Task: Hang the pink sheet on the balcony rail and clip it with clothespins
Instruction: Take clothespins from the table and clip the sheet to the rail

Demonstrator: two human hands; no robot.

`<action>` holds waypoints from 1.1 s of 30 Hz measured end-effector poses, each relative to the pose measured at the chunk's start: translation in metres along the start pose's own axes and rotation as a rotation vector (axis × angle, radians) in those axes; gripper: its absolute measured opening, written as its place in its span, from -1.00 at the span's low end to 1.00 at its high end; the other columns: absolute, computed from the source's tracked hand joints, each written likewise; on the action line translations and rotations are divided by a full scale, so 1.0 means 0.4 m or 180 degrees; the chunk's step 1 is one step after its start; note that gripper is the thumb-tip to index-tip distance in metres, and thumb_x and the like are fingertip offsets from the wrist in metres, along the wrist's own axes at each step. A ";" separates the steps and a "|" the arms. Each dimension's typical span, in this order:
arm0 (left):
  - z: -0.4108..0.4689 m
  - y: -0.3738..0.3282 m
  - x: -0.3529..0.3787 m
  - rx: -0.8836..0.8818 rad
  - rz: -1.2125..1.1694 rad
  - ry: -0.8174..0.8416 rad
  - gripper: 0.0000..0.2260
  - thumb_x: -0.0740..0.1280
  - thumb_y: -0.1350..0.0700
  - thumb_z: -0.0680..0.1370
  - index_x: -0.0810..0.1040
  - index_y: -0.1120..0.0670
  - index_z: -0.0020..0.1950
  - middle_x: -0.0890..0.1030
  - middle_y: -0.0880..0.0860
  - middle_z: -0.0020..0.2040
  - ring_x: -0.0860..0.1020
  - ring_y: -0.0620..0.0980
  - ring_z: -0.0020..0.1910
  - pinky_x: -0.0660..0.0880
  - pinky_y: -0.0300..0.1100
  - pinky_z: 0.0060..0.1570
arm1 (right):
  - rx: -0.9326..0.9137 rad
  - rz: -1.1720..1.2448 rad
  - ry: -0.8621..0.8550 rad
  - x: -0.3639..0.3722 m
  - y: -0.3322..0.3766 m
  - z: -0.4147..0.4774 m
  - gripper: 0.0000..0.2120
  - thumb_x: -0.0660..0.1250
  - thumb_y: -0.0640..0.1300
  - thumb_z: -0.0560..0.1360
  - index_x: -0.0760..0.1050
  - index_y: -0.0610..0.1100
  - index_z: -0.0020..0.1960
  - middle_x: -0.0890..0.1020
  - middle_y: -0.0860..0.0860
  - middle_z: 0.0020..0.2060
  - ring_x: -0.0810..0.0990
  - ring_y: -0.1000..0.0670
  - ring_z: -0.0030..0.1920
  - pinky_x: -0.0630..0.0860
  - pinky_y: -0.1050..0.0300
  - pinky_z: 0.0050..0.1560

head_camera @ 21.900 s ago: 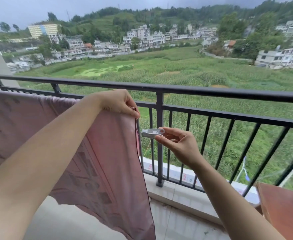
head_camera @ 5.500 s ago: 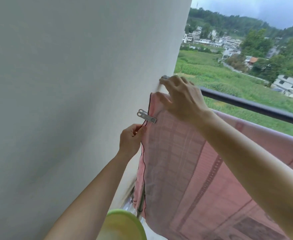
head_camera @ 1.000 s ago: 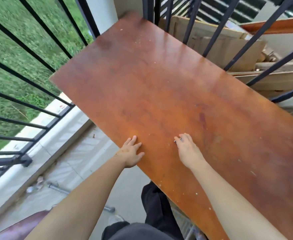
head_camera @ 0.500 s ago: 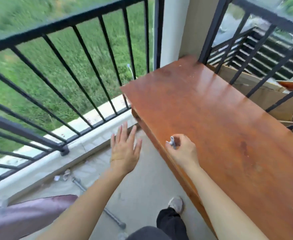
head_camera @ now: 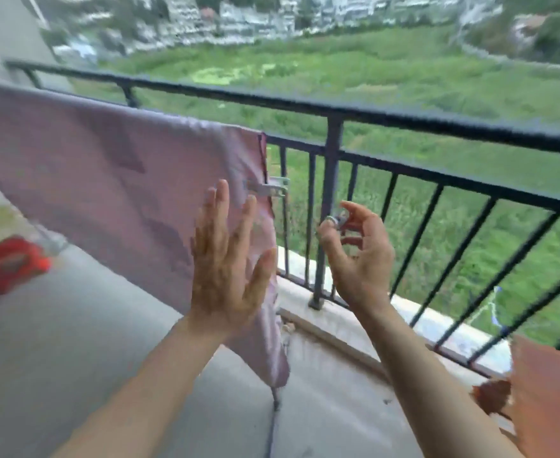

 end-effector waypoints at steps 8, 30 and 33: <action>-0.215 0.318 -0.416 -0.1274 0.1510 -0.0412 -0.44 0.10 -0.09 0.62 0.19 0.18 0.55 0.07 0.28 0.57 0.03 0.22 0.57 0.06 0.22 0.49 | -0.0831 0.0962 0.1256 0.461 0.276 -0.133 -0.71 0.42 -0.09 0.49 0.53 -0.08 0.20 0.54 0.07 -0.04 0.62 0.14 -0.17 0.51 0.34 -0.20; -0.369 1.341 -0.992 -0.2561 0.2412 -0.0495 -0.40 0.07 -0.19 0.62 0.10 0.07 0.59 0.00 0.16 0.61 0.02 0.18 0.58 0.07 0.25 0.47 | -0.1603 0.0954 0.2250 1.624 0.712 -0.372 -0.69 0.44 -0.07 0.47 0.53 -0.03 0.20 0.46 0.21 -0.10 0.55 0.08 -0.14 0.54 0.04 -0.26; -0.361 1.512 -0.978 -0.2612 0.2412 -0.0360 -0.40 0.04 -0.20 0.61 0.11 0.06 0.59 0.00 0.16 0.61 0.04 0.19 0.57 0.07 0.23 0.48 | -0.1516 0.0896 0.2217 1.791 0.676 -0.352 -0.68 0.44 -0.06 0.47 0.52 -0.03 0.20 0.47 0.20 -0.09 0.55 0.10 -0.13 0.55 0.07 -0.22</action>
Point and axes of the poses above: each hand's wrist, its own z-axis towards the middle knuckle, its own x-axis out of the palm, y = z × x, the point moved 8 cm from there along z, towards the middle knuckle
